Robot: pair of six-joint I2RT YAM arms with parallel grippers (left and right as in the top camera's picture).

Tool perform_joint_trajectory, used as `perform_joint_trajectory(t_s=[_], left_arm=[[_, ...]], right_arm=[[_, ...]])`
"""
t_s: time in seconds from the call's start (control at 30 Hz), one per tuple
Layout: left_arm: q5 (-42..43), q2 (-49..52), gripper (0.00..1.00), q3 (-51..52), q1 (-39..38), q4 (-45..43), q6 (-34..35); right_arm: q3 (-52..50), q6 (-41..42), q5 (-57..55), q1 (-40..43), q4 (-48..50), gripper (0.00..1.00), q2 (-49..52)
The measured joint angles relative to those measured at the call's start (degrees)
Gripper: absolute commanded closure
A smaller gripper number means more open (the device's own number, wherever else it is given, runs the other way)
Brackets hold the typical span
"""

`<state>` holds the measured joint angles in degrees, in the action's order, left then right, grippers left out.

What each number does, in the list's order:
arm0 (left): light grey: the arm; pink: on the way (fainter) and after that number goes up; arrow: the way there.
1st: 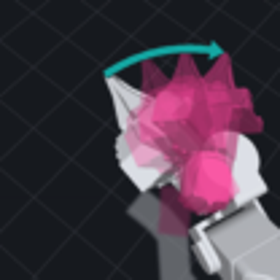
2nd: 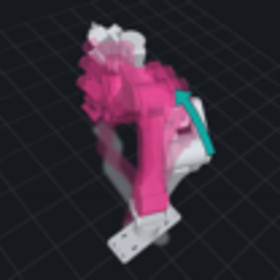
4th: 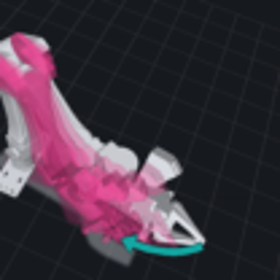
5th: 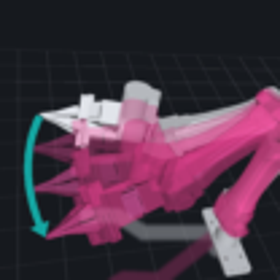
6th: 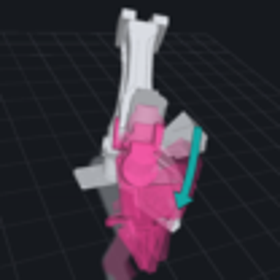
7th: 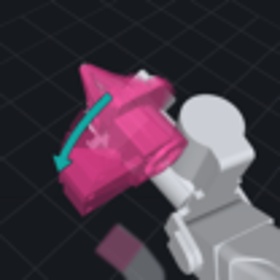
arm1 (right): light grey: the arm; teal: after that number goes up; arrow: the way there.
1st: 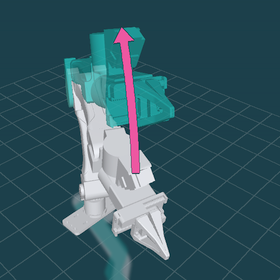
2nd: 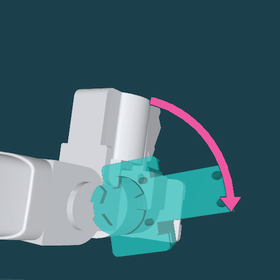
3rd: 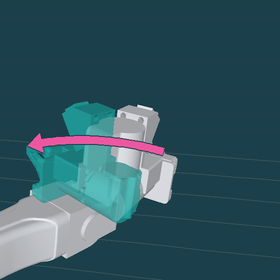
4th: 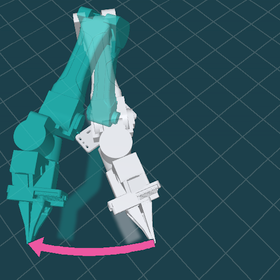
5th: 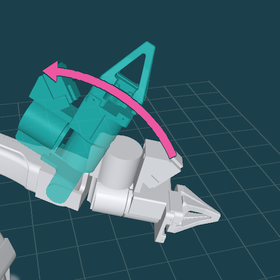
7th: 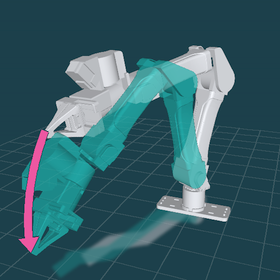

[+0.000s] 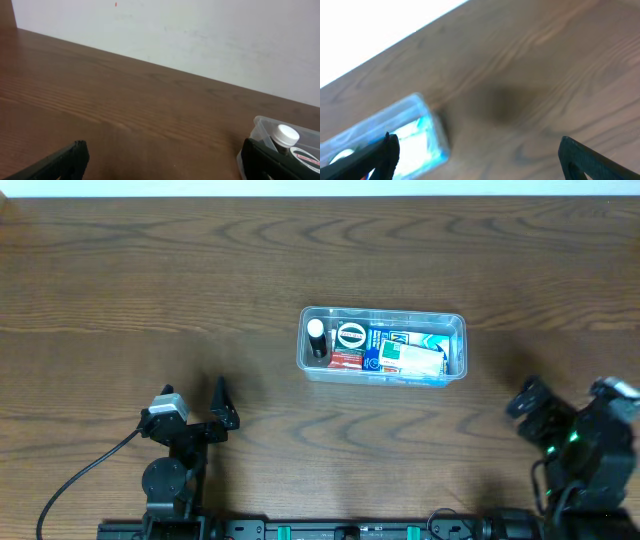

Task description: Pack container

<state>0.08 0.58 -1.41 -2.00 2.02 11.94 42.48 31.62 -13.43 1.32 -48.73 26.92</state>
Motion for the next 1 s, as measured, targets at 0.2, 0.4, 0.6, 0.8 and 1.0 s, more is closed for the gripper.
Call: perform_joint_trajectory(t_s=[0.2,0.4,0.6,0.8,1.0], left_arm=[[0.00,0.00,0.02,-0.02,0.02,0.09,0.00],[-0.02,0.00,0.02,-0.02,0.00,0.09,0.00],[-0.02,0.00,0.02,-0.02,0.00,0.07,0.00],[-0.02,0.00,0.02,-0.02,0.00,0.09,0.00],[-0.02,0.00,0.02,-0.02,0.00,0.09,0.00]], right_arm=[[-16.68,2.36,5.73,-2.34,18.86,0.01,-8.79],[-26.14,-8.13,14.56,-3.48,32.70,0.01,-13.81],[-31.47,-16.28,18.78,-3.65,38.38,0.01,-16.63],[-38.25,-18.73,19.06,-3.65,43.04,0.01,-19.87],[-41.38,-19.74,19.04,-3.65,43.95,0.01,-23.30]])
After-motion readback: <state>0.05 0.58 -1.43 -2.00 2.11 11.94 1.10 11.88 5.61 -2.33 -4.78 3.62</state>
